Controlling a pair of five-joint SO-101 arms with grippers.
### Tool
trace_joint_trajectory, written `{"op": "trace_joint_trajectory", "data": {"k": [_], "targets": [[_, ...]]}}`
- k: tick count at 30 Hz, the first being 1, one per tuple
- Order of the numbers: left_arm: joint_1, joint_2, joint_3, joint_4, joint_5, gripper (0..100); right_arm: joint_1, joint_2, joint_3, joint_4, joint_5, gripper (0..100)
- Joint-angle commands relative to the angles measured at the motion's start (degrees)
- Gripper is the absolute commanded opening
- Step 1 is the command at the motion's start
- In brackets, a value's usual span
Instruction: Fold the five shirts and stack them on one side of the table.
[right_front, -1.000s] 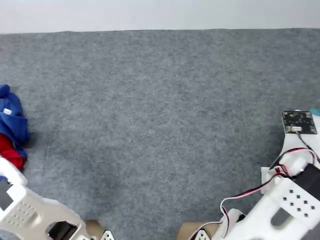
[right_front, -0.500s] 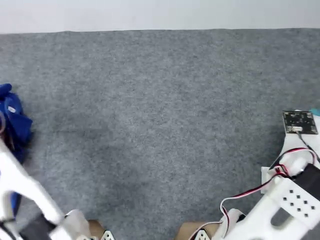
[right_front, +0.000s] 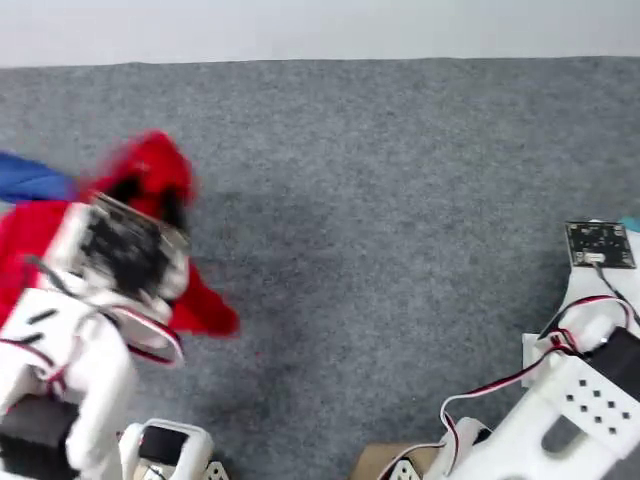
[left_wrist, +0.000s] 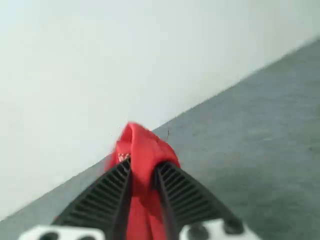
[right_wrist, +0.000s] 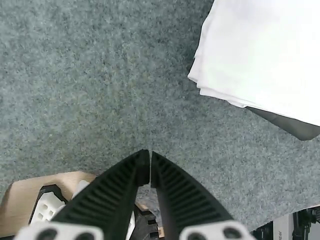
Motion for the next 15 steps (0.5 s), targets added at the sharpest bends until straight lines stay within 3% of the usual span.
{"op": "trace_joint_trajectory", "data": {"k": [1, 10, 15], "targets": [[6.6, -3.0, 3.6, 0.4, 1.3, 0, 0.6, -1.2, -0.2, 2.4, -0.2, 1.1], [7.1, -3.8, 15.8, 0.4, 1.9, 1, 0.4, -1.2, -0.2, 2.4, 1.4, 1.4], [7.1, -3.8, 19.5, 0.2, 1.9, 6, 0.4, -1.2, -0.2, 2.4, 2.6, 1.4]]}}
